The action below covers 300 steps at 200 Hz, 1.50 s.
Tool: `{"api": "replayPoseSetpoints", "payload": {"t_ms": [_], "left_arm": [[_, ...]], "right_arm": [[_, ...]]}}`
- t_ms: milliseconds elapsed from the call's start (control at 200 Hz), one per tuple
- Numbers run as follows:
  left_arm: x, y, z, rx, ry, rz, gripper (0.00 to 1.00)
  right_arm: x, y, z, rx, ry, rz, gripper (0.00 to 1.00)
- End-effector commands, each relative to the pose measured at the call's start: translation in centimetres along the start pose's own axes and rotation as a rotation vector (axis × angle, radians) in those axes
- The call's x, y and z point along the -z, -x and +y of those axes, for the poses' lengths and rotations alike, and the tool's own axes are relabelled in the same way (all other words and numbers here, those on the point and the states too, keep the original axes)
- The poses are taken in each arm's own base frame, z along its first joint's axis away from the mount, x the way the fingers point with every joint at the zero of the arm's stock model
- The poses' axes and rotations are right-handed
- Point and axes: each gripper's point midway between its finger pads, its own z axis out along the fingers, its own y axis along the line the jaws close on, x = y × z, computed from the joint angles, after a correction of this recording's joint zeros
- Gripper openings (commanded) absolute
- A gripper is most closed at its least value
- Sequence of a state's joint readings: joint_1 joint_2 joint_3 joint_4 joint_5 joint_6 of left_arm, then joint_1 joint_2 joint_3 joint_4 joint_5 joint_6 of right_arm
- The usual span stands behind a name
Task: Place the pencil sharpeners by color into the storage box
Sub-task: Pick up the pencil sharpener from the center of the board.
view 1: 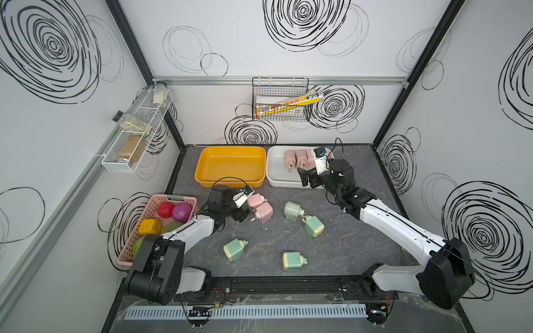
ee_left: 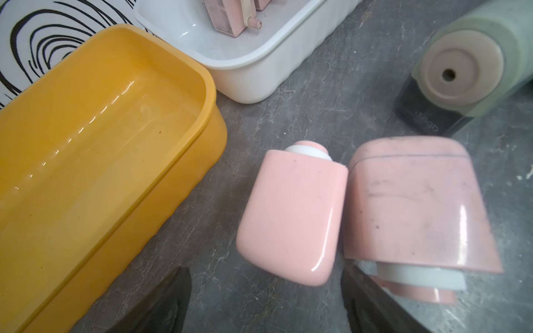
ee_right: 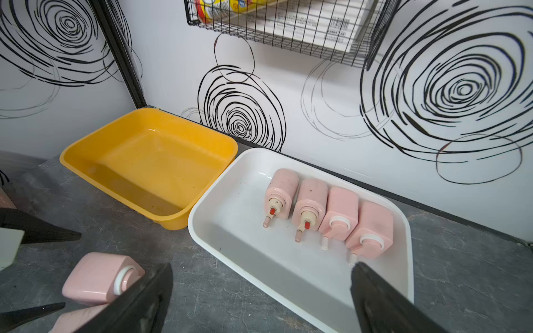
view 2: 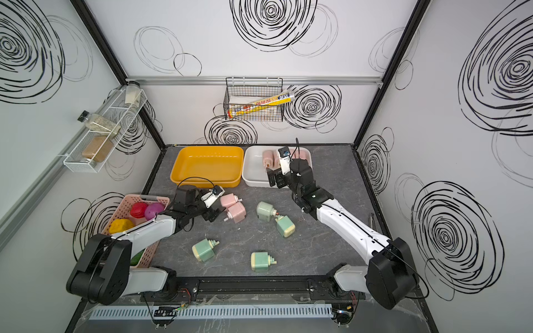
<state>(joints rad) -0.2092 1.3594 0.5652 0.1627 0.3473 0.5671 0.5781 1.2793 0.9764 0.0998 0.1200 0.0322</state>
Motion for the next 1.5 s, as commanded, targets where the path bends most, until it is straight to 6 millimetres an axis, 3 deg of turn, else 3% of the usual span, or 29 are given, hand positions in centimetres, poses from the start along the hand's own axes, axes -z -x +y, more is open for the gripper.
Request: {"api": "replayPoseSetpoints", "payload": {"t_ms": [0, 425, 936, 1081, 1116, 1176, 1261, 1496], "left_arm": [[-0.7, 0.9, 0.2, -0.051, -0.015, 0.009, 0.87], [-2.1, 1.1, -2.0, -0.091, -0.083, 0.02, 0.74], [-1.2, 2.3, -0.9, -0.066, -0.037, -0.038, 0.56], [-0.2, 3.3, -0.6, -0.066, -0.021, -0.078, 0.4], [0.0, 3.6, -0.5, -0.067, -0.015, -0.086, 0.29], [0.5, 4.0, 0.0, -0.069, 0.008, -0.093, 0.0], [1.2, 4.9, 0.6, -0.063, 0.039, -0.116, 0.0], [4.4, 8.3, -0.9, -0.106, -0.026, -0.228, 0.0]], "right_arm": [[1.0, 1.7, -0.4, -0.014, -0.014, -0.04, 1.0], [3.2, 2.0, -1.2, -0.011, -0.042, -0.061, 1.0], [3.3, 1.5, -1.1, -0.007, -0.035, -0.05, 1.0], [3.3, 1.4, -0.9, -0.005, -0.027, -0.047, 1.0], [3.3, 1.4, -0.8, -0.003, -0.018, -0.046, 1.0], [3.3, 1.2, -0.4, 0.008, 0.002, -0.036, 1.0], [3.2, 0.9, 0.4, 0.029, 0.048, -0.023, 1.0], [4.0, 0.6, 4.1, 0.089, 0.265, 0.001, 1.0]]}}
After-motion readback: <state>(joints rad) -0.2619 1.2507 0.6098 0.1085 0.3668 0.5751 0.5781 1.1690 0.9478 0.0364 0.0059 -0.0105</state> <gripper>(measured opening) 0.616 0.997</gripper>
